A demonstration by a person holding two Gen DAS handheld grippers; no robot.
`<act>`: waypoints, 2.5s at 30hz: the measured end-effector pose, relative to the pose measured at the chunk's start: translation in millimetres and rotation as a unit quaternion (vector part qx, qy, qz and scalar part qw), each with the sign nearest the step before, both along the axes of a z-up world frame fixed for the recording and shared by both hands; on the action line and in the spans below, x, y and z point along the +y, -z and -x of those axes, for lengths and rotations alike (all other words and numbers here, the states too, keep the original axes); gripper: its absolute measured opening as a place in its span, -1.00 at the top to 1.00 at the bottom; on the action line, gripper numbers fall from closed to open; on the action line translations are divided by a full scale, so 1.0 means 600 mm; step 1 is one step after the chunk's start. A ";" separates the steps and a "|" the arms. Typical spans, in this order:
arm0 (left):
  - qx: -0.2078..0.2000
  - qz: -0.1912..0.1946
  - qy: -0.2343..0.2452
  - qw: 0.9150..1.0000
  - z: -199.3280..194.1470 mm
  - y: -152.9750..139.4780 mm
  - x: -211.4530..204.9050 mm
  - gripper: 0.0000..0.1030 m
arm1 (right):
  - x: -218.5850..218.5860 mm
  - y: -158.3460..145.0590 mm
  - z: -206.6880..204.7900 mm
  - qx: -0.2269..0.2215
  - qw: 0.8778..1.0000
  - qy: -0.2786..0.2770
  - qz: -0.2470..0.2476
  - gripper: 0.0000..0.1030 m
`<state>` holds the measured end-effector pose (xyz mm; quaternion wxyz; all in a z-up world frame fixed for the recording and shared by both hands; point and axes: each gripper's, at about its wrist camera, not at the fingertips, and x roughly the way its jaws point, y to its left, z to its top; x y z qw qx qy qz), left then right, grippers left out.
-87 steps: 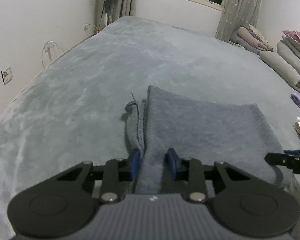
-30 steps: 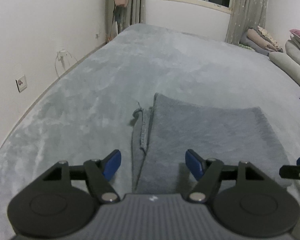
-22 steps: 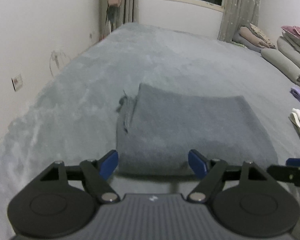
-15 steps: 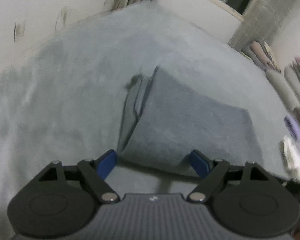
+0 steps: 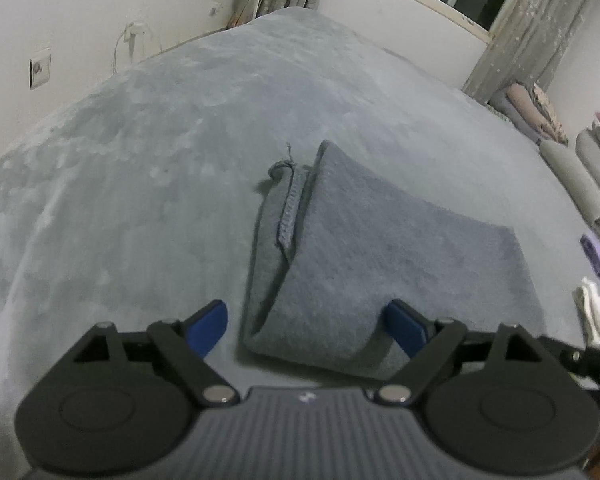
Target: Fold clothes
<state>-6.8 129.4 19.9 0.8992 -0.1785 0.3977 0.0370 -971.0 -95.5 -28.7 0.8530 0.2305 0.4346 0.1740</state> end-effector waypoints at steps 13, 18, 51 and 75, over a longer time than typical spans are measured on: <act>-0.012 -0.054 0.012 0.998 0.002 -0.003 -0.031 -0.46 | 0.014 0.004 0.002 -0.020 1.000 -0.004 0.018 -0.81; -0.017 -0.062 0.021 0.998 0.006 -0.007 -0.040 -0.30 | 0.018 0.005 0.002 -0.022 1.000 -0.004 0.018 -0.80; -0.009 0.022 0.085 0.996 0.106 -0.043 0.009 0.61 | -0.046 -0.060 0.067 -0.053 0.987 -0.138 0.061 0.61; 0.001 0.048 0.077 0.996 0.064 -0.010 0.011 0.03 | -0.023 -0.005 0.016 -0.011 0.994 -0.105 0.034 -0.42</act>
